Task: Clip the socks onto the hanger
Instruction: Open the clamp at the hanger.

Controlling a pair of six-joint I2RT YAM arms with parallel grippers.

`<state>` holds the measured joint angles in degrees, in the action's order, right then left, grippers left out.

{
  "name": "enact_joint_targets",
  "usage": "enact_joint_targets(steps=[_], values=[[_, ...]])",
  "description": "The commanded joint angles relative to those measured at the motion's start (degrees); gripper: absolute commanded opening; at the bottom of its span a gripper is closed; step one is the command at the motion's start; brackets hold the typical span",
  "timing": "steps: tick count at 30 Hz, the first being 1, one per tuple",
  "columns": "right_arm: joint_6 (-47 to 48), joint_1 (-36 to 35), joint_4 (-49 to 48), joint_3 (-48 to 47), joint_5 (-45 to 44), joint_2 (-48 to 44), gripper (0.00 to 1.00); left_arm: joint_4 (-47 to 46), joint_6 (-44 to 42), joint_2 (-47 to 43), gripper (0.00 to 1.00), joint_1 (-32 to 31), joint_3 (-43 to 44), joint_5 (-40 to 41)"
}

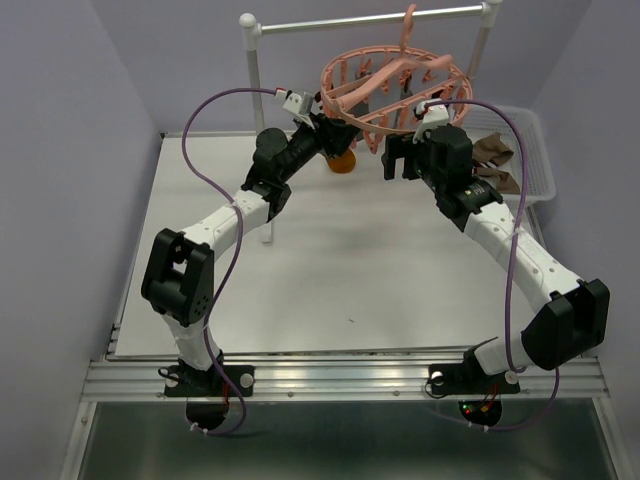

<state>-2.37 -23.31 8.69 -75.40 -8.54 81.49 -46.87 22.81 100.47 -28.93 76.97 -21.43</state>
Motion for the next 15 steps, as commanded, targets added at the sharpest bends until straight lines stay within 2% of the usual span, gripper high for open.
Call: enact_joint_targets(steps=[1,5,10,11,15], values=[[0.0,-0.33,-0.6,-2.39,0.45,-0.28,0.98,-3.31,-0.04,-0.36,0.52,-0.52,3.63,0.6],[-0.09,-0.33,-0.52,-2.21,0.36,-0.46,0.98,-3.31,-0.04,-0.71,0.45,-0.6,3.28,0.86],[-0.18,-0.33,-0.51,-2.12,0.1,-0.46,0.98,-3.49,0.04,-0.97,0.3,-0.6,2.92,0.6],[-0.18,-0.33,-0.6,-2.12,0.01,-0.46,0.98,-3.58,0.13,-0.89,0.21,-0.6,2.84,0.43],[-0.35,-0.33,-0.6,-2.04,-0.34,-0.46,0.98,-3.58,0.57,-0.8,0.0,-0.6,2.92,0.42]])
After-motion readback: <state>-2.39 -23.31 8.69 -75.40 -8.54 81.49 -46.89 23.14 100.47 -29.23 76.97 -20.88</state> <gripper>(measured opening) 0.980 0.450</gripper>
